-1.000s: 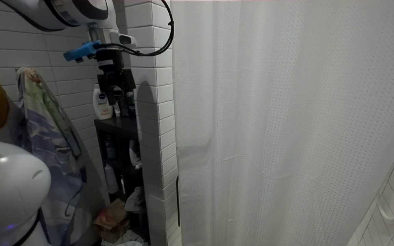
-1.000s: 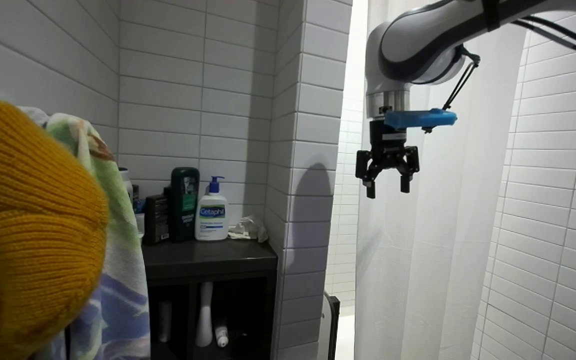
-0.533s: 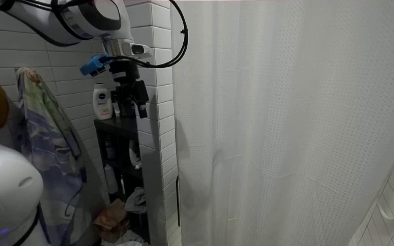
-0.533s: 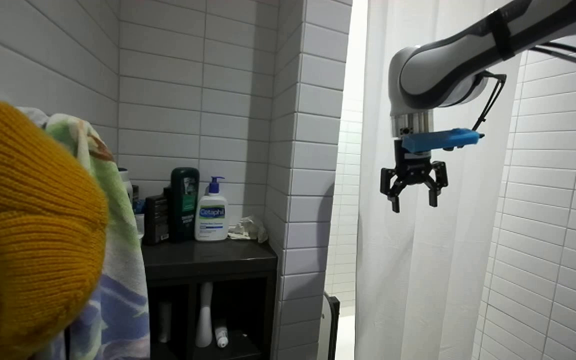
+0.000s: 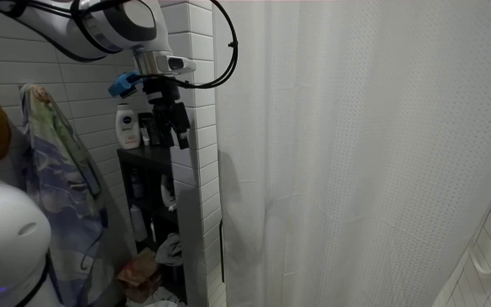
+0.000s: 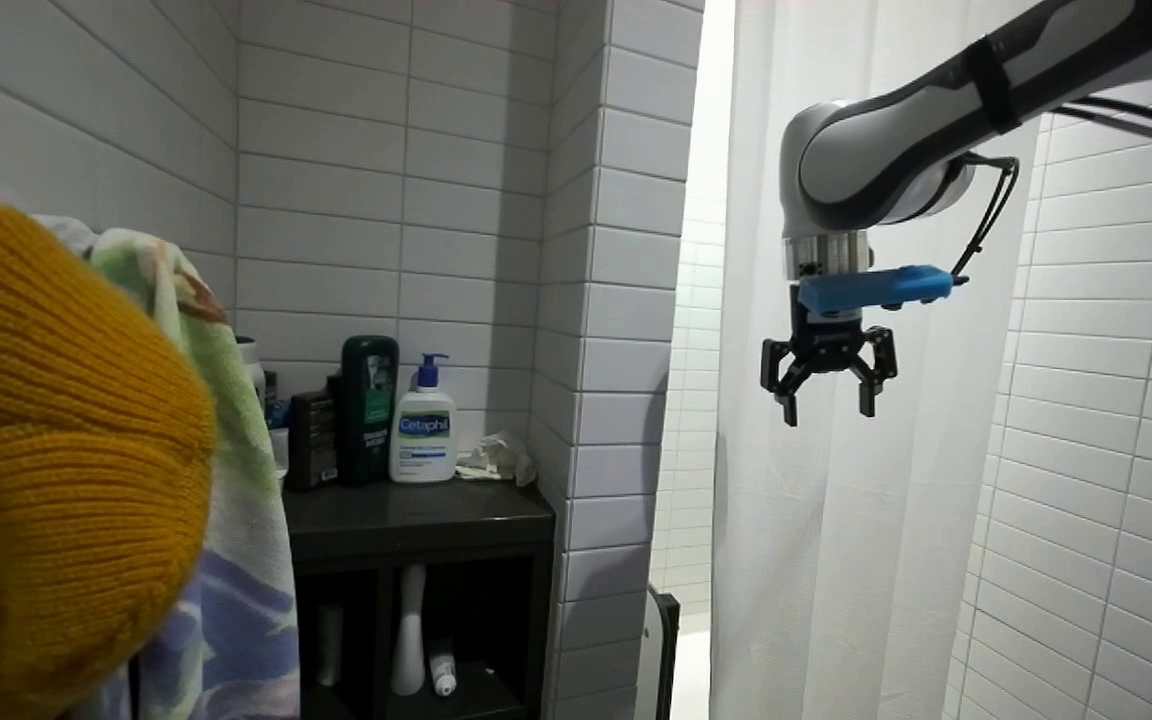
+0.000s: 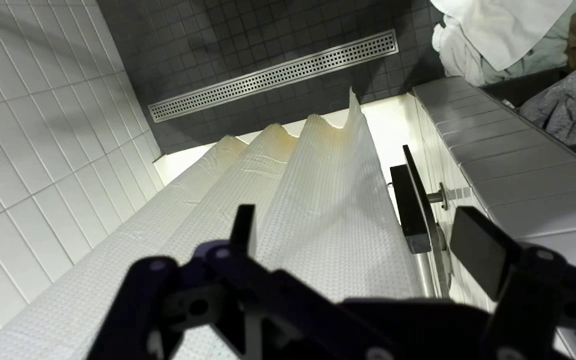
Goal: Move the shower curtain to the right
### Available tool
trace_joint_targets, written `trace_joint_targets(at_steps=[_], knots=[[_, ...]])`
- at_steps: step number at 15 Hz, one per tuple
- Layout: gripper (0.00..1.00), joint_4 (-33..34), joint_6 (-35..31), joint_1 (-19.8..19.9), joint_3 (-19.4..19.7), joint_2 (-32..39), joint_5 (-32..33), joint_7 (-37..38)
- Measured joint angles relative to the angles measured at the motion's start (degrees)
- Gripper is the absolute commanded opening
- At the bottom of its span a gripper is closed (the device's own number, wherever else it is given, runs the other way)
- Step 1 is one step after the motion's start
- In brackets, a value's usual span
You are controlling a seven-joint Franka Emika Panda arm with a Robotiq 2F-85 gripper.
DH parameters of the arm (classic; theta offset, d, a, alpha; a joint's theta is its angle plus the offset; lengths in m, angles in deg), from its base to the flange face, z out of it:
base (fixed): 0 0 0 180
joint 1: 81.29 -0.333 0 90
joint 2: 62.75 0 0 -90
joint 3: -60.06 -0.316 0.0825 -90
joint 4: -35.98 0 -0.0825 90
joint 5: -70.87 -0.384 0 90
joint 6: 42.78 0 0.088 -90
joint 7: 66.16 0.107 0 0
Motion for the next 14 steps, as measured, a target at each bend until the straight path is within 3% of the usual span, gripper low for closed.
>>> trace_joint_targets(at_steps=[4,9,14], knots=[[1.00,0.1,-0.3,0.0,0.0,0.0,0.0,0.1],[1.00,-0.4,-13.4,0.1,-2.1,-1.1,1.5,4.2],[1.00,-2.3,-17.9,2.5,-5.2,-5.3,12.0,10.1]])
